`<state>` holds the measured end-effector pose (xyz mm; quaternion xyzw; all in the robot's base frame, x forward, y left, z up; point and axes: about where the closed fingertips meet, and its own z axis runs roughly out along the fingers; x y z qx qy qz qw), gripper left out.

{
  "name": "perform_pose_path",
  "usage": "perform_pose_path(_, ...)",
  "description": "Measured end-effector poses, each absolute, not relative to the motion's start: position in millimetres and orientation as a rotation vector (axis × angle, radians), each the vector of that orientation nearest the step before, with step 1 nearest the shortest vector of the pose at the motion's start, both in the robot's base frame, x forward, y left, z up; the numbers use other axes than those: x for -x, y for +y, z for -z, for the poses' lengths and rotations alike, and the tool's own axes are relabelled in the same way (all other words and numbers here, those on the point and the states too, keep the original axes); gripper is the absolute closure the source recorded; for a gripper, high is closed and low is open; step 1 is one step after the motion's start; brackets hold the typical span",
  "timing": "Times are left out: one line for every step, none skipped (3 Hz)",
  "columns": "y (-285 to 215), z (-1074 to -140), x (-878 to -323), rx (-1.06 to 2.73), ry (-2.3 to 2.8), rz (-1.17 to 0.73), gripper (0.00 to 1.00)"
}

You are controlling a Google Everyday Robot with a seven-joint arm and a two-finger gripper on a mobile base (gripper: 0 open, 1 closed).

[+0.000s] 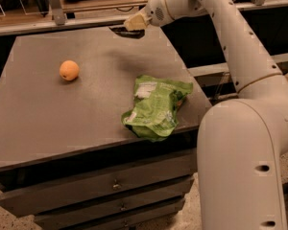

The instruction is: Move rxbar chocolate near orange

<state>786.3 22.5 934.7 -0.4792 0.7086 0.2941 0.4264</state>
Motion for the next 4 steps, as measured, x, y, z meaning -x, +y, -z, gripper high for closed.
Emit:
perform_pose_path(55, -943, -768, 1.282, 1.671, -0.807, 1.0)
perform_pose_path(79, -938, -748, 1.361, 1.637, -0.847, 1.0)
perform_pose_path(90, -924, -726, 1.409, 1.663, -0.861, 1.0)
perform_pose_path(97, -906, -708, 1.442, 1.687, -0.878, 1.0)
